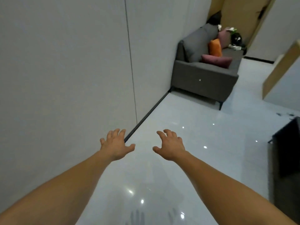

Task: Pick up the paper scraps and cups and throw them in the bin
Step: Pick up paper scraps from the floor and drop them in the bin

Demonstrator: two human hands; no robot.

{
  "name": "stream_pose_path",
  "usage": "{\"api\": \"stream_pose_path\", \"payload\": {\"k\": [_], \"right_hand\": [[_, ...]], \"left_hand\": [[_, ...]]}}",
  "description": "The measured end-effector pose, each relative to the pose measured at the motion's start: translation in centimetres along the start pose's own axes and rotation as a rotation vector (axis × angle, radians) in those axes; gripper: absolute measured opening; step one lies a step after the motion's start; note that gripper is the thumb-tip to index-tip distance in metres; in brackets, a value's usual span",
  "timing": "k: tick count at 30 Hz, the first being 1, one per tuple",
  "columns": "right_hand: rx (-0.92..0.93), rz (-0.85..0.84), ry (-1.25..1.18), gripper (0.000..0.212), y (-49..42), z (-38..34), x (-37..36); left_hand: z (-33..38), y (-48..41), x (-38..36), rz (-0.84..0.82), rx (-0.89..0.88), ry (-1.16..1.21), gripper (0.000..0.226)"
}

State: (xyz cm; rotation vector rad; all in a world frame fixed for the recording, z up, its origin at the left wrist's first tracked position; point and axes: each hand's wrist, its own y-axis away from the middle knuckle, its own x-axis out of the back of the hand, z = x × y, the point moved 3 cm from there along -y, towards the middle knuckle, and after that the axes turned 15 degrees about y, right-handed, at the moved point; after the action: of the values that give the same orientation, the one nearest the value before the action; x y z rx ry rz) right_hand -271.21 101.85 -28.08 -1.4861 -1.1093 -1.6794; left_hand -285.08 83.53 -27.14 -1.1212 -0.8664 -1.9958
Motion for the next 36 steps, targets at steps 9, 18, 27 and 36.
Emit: {"api": "stream_pose_path", "payload": {"k": [9,18,27,36], "right_hand": [[-0.332,0.003,-0.087,0.075,-2.8,19.2,-0.1],[-0.668,-0.033,-0.092,0.074,-10.2,38.8,1.6],[-0.88,-0.083,-0.16,0.073,-14.4,54.4,0.5],[-0.9,-0.063,-0.141,0.073,-17.8,75.1,1.2]], "left_hand": [[22.2,-12.5,-5.0,-0.085,-0.356,-0.053,0.087],[41.4,-27.4,-11.2,-0.244,-0.601,-0.018,0.085],[59.2,-37.3,-18.0,-0.372,-0.747,-0.101,0.084],[78.8,-42.9,-25.1,-0.381,-0.775,-0.099,0.084]]}}
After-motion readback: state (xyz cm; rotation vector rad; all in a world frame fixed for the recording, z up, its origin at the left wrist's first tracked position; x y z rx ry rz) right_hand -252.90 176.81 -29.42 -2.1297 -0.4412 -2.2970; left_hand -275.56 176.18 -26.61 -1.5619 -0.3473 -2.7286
